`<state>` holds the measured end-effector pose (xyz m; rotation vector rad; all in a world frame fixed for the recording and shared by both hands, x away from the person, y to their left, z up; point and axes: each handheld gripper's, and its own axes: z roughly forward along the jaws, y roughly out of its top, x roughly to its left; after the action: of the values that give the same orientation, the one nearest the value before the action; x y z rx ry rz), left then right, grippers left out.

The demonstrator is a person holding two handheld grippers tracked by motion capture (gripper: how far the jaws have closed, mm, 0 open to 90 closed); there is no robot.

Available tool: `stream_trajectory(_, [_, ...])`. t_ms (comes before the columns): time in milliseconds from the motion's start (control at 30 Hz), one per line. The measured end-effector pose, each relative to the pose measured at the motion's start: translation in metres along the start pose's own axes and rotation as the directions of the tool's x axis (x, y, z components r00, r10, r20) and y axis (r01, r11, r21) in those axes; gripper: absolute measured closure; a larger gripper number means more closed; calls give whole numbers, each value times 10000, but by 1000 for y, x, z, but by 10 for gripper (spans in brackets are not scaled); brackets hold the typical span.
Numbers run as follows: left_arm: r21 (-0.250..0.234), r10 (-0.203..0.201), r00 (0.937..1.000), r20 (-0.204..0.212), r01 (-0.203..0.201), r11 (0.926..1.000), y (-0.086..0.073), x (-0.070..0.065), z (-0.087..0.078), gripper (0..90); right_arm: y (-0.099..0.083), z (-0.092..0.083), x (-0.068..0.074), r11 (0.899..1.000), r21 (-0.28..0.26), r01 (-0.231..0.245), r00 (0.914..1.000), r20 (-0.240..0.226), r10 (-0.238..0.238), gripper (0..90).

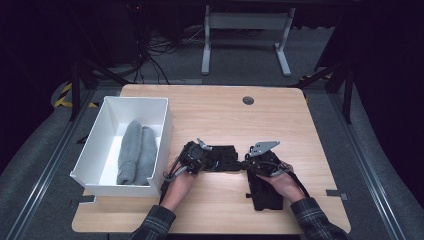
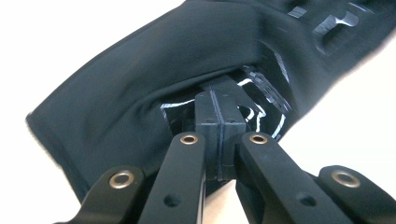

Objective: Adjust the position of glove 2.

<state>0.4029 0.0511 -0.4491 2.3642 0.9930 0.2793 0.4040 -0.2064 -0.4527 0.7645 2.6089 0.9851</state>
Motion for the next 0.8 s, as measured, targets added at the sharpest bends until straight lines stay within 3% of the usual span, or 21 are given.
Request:
stream_trajectory(133, [-82,-141,9942,1070,150,9999,-8,-7,-3,900,3,3,-11,9998,-59,-177,9987,484,180,900])
stream_trajectory(233, [-187,13,9877,1564,16,9998,-11,-16,-3,900,7,6,-17,9994,-159,-318,9977,590,327,900])
stream_trajectory(300, [-228,165,9793,2018,-122,9997,-11,-21,-3,900,9,9,-18,9994,-215,-271,9968,742,286,900])
stream_trajectory(400, [-333,313,9618,2721,-231,9992,-11,-27,-1,900,9,10,-20,9990,-326,-295,9963,794,320,900])
stream_trajectory(433, [-474,424,9510,3062,-293,9984,-11,-29,0,900,9,8,-20,9989,-349,-310,9959,845,338,900])
stream_trajectory(500, [-863,660,9470,3145,-407,9954,-8,-30,-3,900,8,-2,-22,9974,-549,-465,9965,668,502,900])
stream_trajectory(533, [-1034,686,9473,3130,-378,9939,-6,-29,-6,900,7,-6,-21,9974,-582,-429,9965,692,469,900])
stream_trajectory(633, [-1387,739,9604,2687,-374,9896,-3,-24,-13,857,3,-21,-19,9978,-582,-329,9965,747,372,900])
stream_trajectory(667, [-1488,692,9677,2425,-334,9883,-2,-21,-14,835,0,-26,-18,9973,-658,-314,9968,708,360,900])
stream_trajectory(800, [-1760,216,9845,1742,96,9843,0,-5,-14,755,-14,-44,-17,9966,-706,-434,9963,706,484,856])
